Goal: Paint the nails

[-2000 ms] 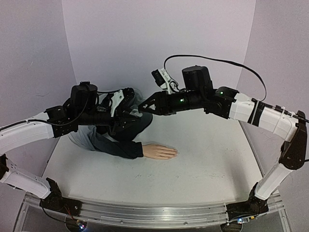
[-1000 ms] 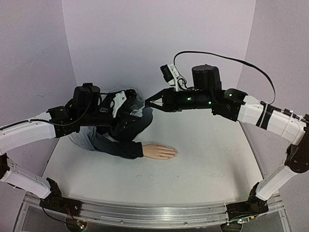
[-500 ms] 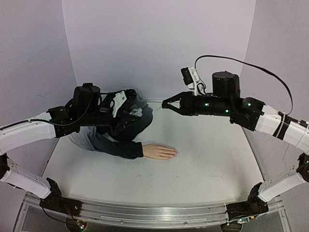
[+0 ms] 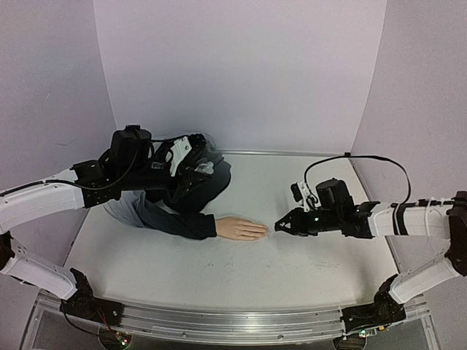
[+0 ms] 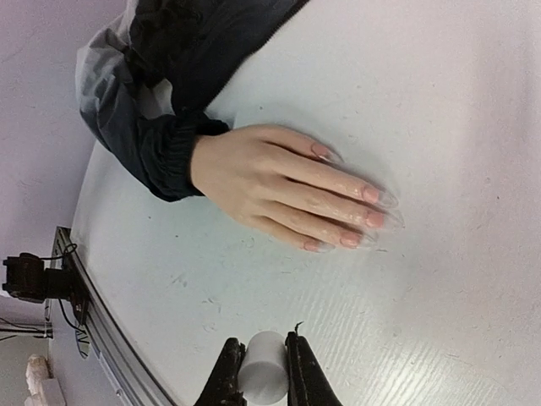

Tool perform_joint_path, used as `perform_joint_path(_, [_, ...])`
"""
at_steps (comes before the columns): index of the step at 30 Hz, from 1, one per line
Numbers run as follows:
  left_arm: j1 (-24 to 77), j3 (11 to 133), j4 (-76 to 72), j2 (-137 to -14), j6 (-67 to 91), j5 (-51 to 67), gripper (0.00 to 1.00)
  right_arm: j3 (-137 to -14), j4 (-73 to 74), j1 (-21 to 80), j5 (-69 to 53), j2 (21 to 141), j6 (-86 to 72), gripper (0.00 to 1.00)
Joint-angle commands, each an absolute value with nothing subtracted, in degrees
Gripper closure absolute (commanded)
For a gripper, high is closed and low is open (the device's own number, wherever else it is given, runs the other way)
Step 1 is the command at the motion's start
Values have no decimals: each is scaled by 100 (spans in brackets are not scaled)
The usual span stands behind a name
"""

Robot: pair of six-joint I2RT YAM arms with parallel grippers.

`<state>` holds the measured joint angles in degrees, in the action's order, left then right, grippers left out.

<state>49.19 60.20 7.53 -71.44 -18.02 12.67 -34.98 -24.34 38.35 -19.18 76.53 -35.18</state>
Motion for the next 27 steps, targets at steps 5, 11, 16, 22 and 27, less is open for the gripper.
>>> perform_joint_path(5, [4922,6196,534,-7223,-1767,1213,100,-3264,-4008,3729,-1623,8101,-3929,100])
perform_joint_path(11, [4922,6200,528,-7214,-1766,1222,100,-3254,-4291,3734,-952,8411,-4281,100])
perform_joint_path(16, [4921,6200,534,-7168,-1773,1216,100,-3368,-4298,3731,-856,8780,-4346,100])
perform_joint_path(22, [4922,6209,536,-7137,-1745,1247,100,-3464,-4313,3725,-810,9135,-4278,100])
perform_joint_path(27, [4922,6202,532,-7133,-1750,1248,100,-3467,-4440,3719,-902,9212,-4300,100])
